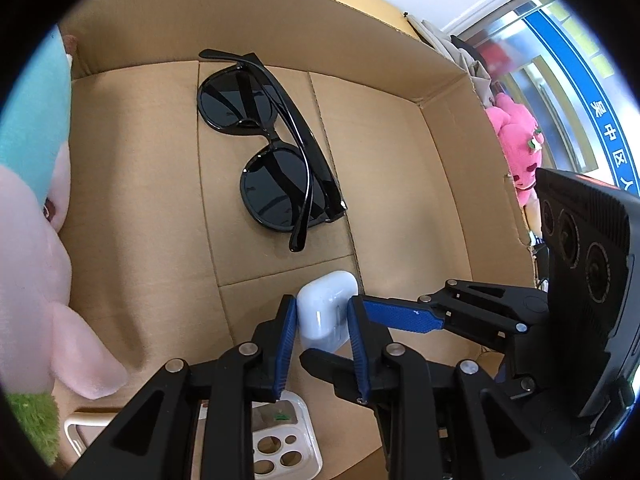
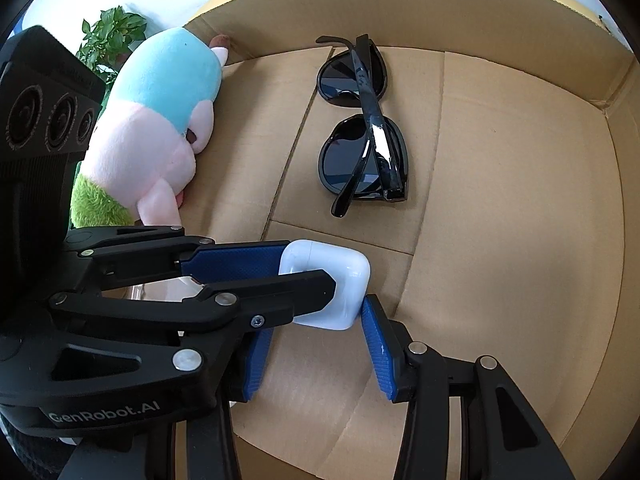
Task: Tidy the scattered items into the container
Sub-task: 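Open the right gripper to drop the earbud case in the box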
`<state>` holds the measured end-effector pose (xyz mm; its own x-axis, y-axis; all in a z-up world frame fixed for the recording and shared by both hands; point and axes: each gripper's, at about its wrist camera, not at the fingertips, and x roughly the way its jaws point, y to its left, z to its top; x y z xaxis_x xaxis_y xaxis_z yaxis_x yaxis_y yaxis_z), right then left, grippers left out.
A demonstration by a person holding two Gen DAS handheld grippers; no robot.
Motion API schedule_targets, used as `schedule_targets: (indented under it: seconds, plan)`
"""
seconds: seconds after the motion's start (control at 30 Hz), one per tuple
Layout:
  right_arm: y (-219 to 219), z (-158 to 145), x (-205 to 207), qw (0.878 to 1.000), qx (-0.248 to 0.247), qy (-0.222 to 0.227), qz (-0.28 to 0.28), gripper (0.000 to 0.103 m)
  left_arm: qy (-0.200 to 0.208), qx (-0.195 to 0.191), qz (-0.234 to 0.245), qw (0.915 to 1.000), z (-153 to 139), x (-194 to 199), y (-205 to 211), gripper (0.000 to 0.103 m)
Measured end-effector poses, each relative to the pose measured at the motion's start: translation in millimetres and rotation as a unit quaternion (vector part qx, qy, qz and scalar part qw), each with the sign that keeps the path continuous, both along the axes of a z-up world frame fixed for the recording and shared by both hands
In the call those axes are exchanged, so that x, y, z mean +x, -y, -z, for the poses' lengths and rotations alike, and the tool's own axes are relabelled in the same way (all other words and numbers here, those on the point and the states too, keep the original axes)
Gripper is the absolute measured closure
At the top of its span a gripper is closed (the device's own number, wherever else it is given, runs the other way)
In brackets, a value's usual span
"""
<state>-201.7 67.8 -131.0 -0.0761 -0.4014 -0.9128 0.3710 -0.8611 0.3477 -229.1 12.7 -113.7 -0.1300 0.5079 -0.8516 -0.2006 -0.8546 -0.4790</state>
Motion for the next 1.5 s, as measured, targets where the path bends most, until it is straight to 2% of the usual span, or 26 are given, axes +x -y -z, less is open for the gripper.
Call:
schedule_targets:
  seconds: [0.4, 0.5, 0.57, 0.9, 1.0, 1.1, 1.13, 1.17, 1.23, 1.3, 1.37, 1.5]
  plan:
    - [1.4, -2.5, 6.8, 1.0, -0.008, 0.006, 0.006, 0.054, -0.025, -0.032, -0.001, 0.9992, -8.4, 2.8, -4.9, 0.078]
    - [1.3, -3.8, 8.9, 1.0, -0.011, 0.007, 0.007, 0.047, -0.031, -0.033, 0.0, 0.999, -10.8, 4.2, -5.0, 0.076]
    - [1.4, -5.2, 10.0, 1.0, -0.009, 0.004, 0.009, 0.037, -0.035, -0.033, 0.0, 0.9988, -12.8, 5.0, -4.3, 0.075]
    - [1.4, -19.2, 21.0, 1.0, -0.011, -0.013, 0.006, 0.033, -0.062, -0.045, -0.008, 0.997, -27.7, 13.3, -2.6, 0.073]
    - [-6.9, -34.8, 33.3, 1.0, -0.014, -0.027, 0.005, 0.026, -0.113, -0.078, -0.032, 0.99, -47.9, 25.7, 1.3, 0.073]
    - [-23.0, -61.4, 56.0, 0.997, -0.027, -0.075, 0.01, 0.013, -0.182, -0.108, -0.048, 0.9761, -80.2, 52.2, 5.6, 0.071]
    - [-36.2, -64.4, 60.2, 0.995, -0.029, -0.094, 0.013, 0.01, -0.202, -0.112, -0.053, 0.9715, -90.5, 63.5, 8.2, 0.061]
    - [-46.2, -75.0, 71.0, 0.992, -0.034, -0.119, 0.014, 0.01, -0.22, -0.112, -0.059, 0.9672, -99.3, 74.5, 11.9, 0.046]
    - [-64.8, -99.0, 94.0, 0.985, -0.057, -0.16, 0.01, 0.007, -0.257, -0.11, -0.076, 0.9572, -114.6, 101.2, 18.9, 0.026]
    - [-72.4, -119.8, 120.5, 0.975, -0.09, -0.202, -0.002, 0.002, -0.288, -0.104, -0.085, 0.9482, -124.2, 134.0, 23.2, 0.024]
    - [-90.0, -126.8, 148.4, 0.967, -0.105, -0.231, -0.019, 0.0, -0.3, -0.094, -0.087, 0.9452, -124.3, 161.7, 23.4, 0.024]
    - [-100.2, -96.6, 186.4, 0.964, -0.089, -0.238, -0.074, 0.0, -0.3, -0.074, -0.076, 0.948, -102.8, 209.2, 20.1, 0.024]
